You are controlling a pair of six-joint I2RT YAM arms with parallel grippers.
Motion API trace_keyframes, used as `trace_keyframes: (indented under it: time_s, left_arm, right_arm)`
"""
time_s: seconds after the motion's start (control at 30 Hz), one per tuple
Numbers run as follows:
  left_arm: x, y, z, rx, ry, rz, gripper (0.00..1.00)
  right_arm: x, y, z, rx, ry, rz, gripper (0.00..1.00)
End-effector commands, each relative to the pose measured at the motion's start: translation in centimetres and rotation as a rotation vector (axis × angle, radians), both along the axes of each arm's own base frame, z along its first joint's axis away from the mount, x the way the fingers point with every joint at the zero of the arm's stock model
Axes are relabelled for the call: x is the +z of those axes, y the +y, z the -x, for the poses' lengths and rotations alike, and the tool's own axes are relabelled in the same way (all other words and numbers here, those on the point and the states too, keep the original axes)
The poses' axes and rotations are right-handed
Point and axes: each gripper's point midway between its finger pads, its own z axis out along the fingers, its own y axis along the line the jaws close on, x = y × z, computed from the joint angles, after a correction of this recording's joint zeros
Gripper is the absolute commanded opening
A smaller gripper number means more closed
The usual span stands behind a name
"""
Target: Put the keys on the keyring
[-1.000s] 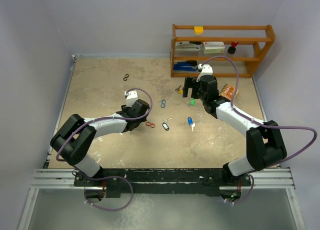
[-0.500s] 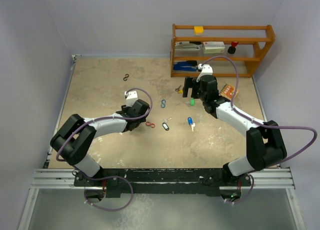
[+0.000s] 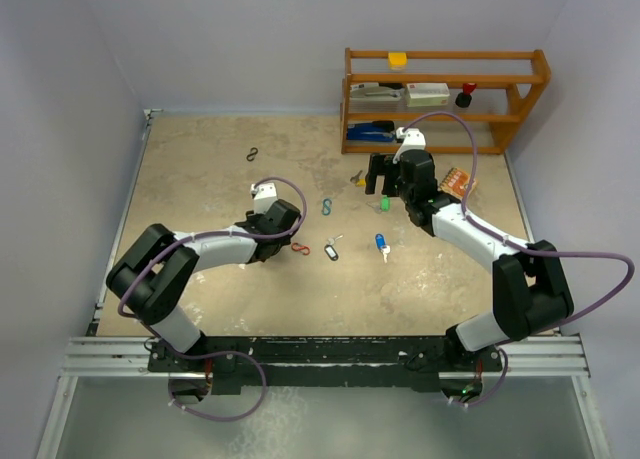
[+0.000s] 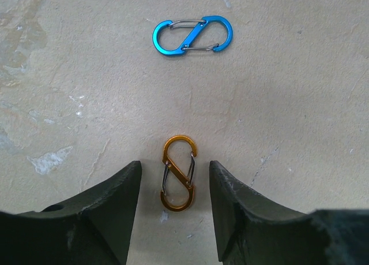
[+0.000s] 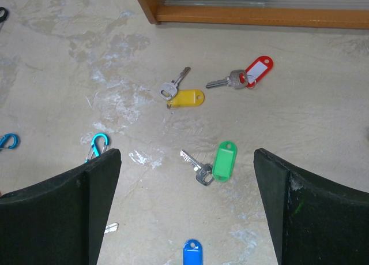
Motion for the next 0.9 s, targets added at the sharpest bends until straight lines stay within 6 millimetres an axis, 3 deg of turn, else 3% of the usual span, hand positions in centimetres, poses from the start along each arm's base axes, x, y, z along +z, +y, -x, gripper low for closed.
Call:
trace_keyframes:
  time_s: [0.0, 0.4, 0.57, 0.8, 0.87]
  left_arm:
    - [-0.2, -0.5, -0.1, 0.001, -0.009, 0.018, 0.47]
    - [-0.4, -0.2, 0.8, -0.004, 0.010, 0.031, 0.39]
    - [-0.5, -0.2, 1.0, -0.010, 0.015, 0.035, 0.27]
    - [0.2, -0.2, 0.8, -0.018, 0.002, 0.034, 0.00]
    - [1.0, -0.4, 0.4, -0.021, -0.016, 0.035, 0.00]
  right_arm:
    - [2.0, -0.2, -0.2, -0.011, -0.043, -0.011, 1.00]
    - [2.0, -0.1, -0.2, -0.009, -0.043, -0.014, 1.00]
    - [1.9, -0.1, -0.2, -0.010, -0.040, -0.014, 1.00]
    - [1.8, -0.1, -0.3, -0.011, -0.039, -0.014, 1.00]
    - [1.7, -0.1, -0.3, -0.012, -0.038, -0.011, 1.00]
